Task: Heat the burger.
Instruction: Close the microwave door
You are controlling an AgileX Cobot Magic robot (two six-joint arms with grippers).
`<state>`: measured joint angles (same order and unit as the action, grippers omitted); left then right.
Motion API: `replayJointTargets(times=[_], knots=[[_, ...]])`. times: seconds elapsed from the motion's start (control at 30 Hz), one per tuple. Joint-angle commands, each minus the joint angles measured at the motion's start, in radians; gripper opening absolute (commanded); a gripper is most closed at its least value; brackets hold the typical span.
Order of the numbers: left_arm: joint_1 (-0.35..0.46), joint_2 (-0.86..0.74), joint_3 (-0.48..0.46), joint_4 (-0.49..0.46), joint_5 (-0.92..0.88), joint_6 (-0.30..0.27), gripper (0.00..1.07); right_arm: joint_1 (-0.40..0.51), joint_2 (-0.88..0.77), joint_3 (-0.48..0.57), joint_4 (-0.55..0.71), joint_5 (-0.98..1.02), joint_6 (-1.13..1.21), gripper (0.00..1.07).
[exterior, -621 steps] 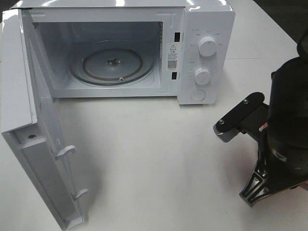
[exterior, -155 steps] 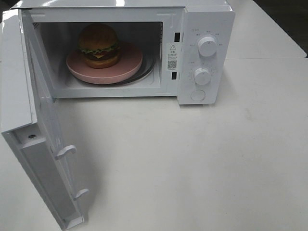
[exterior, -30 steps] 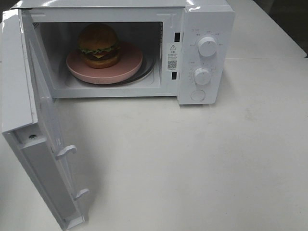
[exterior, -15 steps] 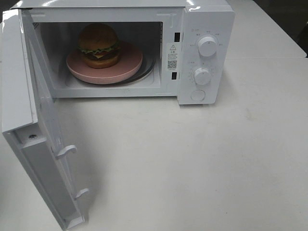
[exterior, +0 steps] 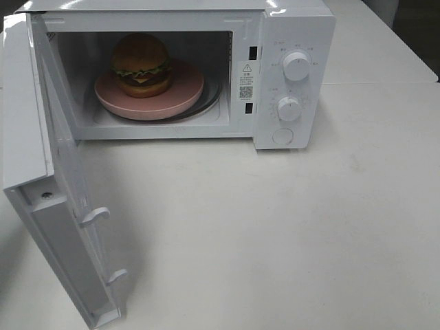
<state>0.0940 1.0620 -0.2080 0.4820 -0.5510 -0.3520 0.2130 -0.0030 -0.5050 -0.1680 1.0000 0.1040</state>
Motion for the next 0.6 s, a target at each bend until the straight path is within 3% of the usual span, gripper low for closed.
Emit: replayJointTargets(times=[0.03,0.27,0.6], knots=[[0.003,0.047,0.003,0.109,-0.111,-0.042,0.00,-0.004,-0.028,0.003,0.001,-0.005,-0.010,0.75],[0.003,0.243,0.001,0.157,-0.343,-0.036,0.00,-0.004,-0.028,0.003,0.001,-0.005,-0.010,0.75],[-0.014,0.360,-0.039,0.164,-0.443,-0.033,0.00,-0.004,-0.028,0.003,0.001,-0.005,-0.010,0.75]])
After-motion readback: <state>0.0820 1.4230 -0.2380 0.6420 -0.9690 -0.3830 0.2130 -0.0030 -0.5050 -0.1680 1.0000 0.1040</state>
